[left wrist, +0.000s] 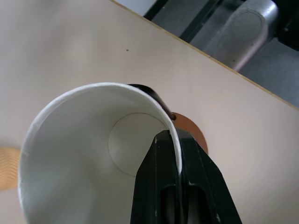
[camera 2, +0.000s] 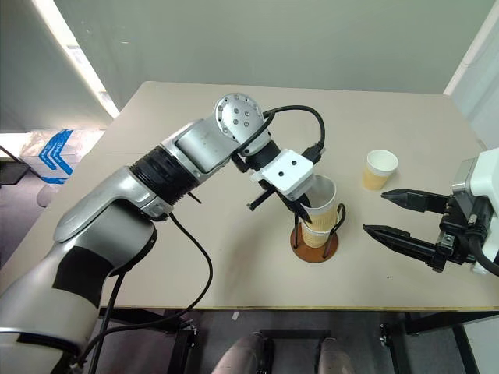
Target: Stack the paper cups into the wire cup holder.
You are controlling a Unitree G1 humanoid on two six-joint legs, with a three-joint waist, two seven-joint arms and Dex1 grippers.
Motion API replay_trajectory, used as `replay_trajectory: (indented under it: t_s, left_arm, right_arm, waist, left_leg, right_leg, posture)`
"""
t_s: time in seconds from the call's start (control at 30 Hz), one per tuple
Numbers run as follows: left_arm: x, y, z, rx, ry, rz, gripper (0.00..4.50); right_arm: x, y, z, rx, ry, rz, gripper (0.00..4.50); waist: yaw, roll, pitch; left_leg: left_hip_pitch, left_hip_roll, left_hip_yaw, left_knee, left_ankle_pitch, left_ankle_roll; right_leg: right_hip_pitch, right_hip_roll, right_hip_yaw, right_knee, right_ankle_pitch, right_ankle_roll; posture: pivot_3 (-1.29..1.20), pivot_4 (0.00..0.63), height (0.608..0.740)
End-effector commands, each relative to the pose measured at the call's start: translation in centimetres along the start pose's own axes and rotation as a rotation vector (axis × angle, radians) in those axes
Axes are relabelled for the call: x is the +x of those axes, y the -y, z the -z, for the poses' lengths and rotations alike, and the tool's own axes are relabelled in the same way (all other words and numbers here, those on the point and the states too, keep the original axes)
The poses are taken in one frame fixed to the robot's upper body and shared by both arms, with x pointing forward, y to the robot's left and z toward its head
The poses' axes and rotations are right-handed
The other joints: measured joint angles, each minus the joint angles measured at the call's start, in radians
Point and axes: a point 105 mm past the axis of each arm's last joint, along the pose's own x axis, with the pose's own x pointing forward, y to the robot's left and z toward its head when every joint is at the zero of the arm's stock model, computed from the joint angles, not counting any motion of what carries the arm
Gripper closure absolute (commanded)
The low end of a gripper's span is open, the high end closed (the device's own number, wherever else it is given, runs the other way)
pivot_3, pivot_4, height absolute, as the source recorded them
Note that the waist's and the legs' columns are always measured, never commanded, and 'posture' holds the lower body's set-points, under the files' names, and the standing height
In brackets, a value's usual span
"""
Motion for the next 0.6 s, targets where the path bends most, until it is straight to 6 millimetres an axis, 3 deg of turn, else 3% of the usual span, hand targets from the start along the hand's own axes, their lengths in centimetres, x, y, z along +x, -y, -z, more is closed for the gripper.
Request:
replay_trajectory:
  t_s: [0.03, 0.07, 0.17, 0.5, 0.53, 0.6]
  left_arm:
    - [-0.7, -0.3, -0.4, 0.045, -0.014, 0.0, 4.49]
    - [-0.6, -0.3, -0.3, 0.047, -0.021, -0.001, 4.49]
    - [-0.4, -0.8, -0.1, 0.04, -0.029, -0.026, 3.87]
    - [-3.9, -2.6, -1.1, -0.016, 0.036, -0.182, 0.27]
    - [-4.5, -2.8, -1.2, -0.026, 0.053, -0.206, 0.03]
    - [-6.0, -3.1, -1.7, -0.065, 0.113, -0.271, 0.03]
  right_arm:
    - [-0.4, 0.1, -1.0, -0.052, 0.021, 0.025, 1.2]
    - [-0.4, 0.2, -1.0, -0.051, 0.021, 0.025, 1.2]
    - [-0.4, 0.3, -0.9, -0.05, 0.02, 0.022, 1.2]
    - [-0.1, 0.9, -0.8, -0.072, -0.003, 0.02, 1.2]
    - [-0.1, 1.1, -0.8, -0.079, -0.007, 0.026, 1.2]
    - [0.2, 1.8, -0.8, -0.099, -0.016, 0.047, 1.2]
  waist:
    - [0.0, 0.0, 0.0]
    - [0.0, 0.0, 0.0]
    - [0.001, 0.0, 0.0]
    - [0.001, 0.001, 0.0]
    - [0.001, 0.001, 0.0]
    - [0.0, 0.001, 0.0]
  left_leg:
    - [0.0, 0.0, 0.0, 0.0, 0.0, 0.0]
    - [0.0, 0.0, 0.0, 0.0, 0.0, 0.0]
    - [0.0, 0.0, 0.0, 0.002, -0.001, 0.001]
    - [0.0, 0.0, 0.001, 0.005, -0.004, 0.002]
    - [0.0, 0.0, 0.001, 0.006, -0.004, 0.002]
    - [0.0, 0.0, 0.001, 0.006, -0.005, 0.003]
  right_leg:
    - [0.0, 0.0, 0.0, 0.0, 0.0, 0.0]
    - [0.0, 0.0, 0.0, 0.0, 0.0, 0.0]
    - [0.001, 0.0, 0.0, 0.0, 0.0, 0.0]
    - [0.001, 0.0, 0.0, 0.0, 0.0, 0.001]
    - [0.001, 0.0, 0.0, 0.0, 0.0, 0.001]
    - [0.001, 0.0, 0.0, 0.0, 0.0, 0.001]
  posture:
    - [0.0, 0.15, 0.74]
    - [0.0, 0.15, 0.74]
    - [0.0, 0.15, 0.74]
    - [0.0, 0.15, 0.74]
    - [0.0, 0.15, 0.74]
    - [0.0, 0.15, 0.74]
